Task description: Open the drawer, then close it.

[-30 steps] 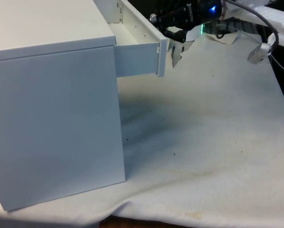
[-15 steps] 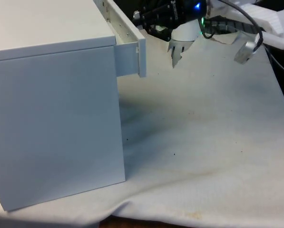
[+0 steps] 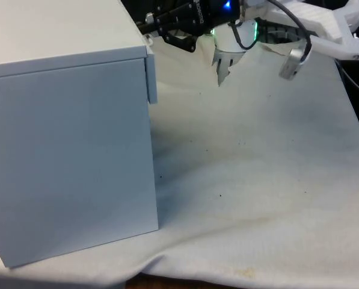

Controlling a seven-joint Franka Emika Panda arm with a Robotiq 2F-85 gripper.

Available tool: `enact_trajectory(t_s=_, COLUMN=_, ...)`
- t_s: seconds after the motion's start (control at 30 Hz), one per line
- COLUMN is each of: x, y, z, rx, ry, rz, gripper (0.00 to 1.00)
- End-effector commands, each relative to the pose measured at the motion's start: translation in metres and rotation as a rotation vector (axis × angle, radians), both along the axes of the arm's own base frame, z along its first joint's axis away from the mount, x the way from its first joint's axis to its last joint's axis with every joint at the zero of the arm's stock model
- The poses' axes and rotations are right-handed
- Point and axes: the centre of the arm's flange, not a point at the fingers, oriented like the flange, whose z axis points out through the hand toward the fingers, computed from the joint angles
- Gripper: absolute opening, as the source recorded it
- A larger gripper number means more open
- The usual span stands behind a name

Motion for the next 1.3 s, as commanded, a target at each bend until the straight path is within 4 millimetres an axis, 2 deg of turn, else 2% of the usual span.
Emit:
enact_trajectory(t_s=0.0, x=0.003, y=-0.004, z=0.001, rx=0.009, ry=0.004, rz=0.002, gripper=0.0)
enact_trajectory(t_s=0.2, x=0.008, y=-0.012, z=0.003, rx=0.015, ry=-0.004, rz=0.0, gripper=0.0)
enact_trajectory(t_s=0.43, x=0.007, y=-0.01, z=0.006, rx=0.022, ry=-0.014, rz=-0.004, gripper=0.0)
enact_trajectory(t_s=0.67, x=-0.002, y=0.011, z=0.01, rx=0.016, ry=-0.019, rz=-0.003, gripper=0.0)
enact_trajectory(t_s=0.7, x=0.001, y=0.009, z=0.008, rx=0.009, ry=-0.022, rz=-0.006, gripper=0.0)
enact_trajectory(t_s=1.27, x=-0.029, y=0.059, z=0.016, rx=0.005, ry=-0.042, rz=-0.01, gripper=0.0)
